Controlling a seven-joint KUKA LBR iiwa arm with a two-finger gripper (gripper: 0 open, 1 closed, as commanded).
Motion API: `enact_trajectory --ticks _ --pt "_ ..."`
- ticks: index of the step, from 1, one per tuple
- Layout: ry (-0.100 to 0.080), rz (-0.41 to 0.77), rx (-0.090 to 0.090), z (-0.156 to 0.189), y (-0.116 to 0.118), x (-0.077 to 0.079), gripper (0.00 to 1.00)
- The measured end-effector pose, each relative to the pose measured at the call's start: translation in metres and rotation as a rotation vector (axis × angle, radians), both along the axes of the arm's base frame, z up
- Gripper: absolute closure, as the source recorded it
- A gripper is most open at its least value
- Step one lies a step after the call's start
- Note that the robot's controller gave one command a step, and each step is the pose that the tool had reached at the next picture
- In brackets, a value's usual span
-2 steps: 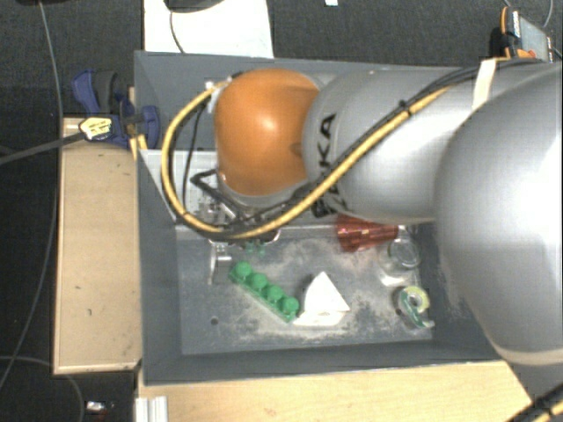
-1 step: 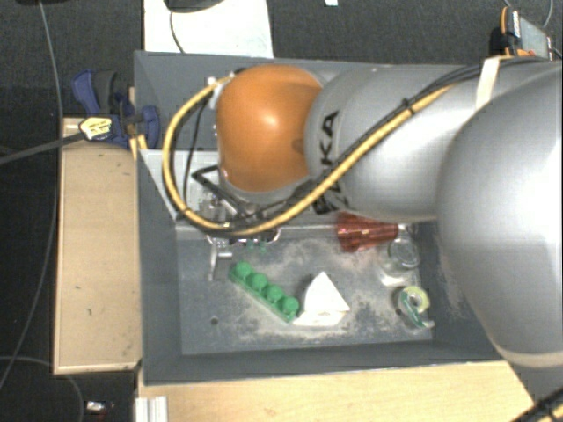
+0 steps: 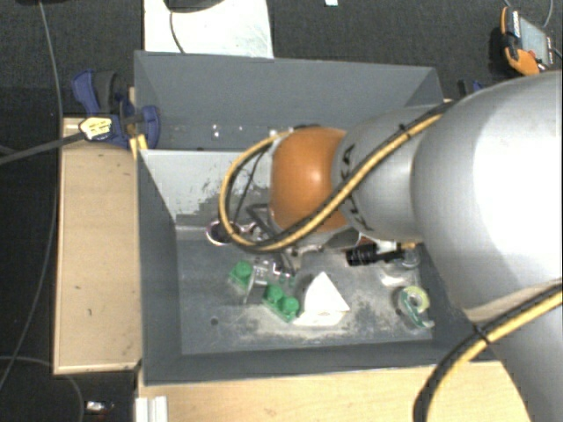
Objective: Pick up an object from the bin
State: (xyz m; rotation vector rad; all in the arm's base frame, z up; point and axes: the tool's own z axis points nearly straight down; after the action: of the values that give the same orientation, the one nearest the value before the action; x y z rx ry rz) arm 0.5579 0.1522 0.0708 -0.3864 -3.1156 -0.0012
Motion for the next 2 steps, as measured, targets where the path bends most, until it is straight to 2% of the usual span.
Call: enact_trajectory --ticks 1,2 --pt "-0.013 -0.214 0.007 0.068 0.003 -0.007 0.0" --pt "0.009 -0.28 -0.004 0.029 -0.019 -0.029 0.0"
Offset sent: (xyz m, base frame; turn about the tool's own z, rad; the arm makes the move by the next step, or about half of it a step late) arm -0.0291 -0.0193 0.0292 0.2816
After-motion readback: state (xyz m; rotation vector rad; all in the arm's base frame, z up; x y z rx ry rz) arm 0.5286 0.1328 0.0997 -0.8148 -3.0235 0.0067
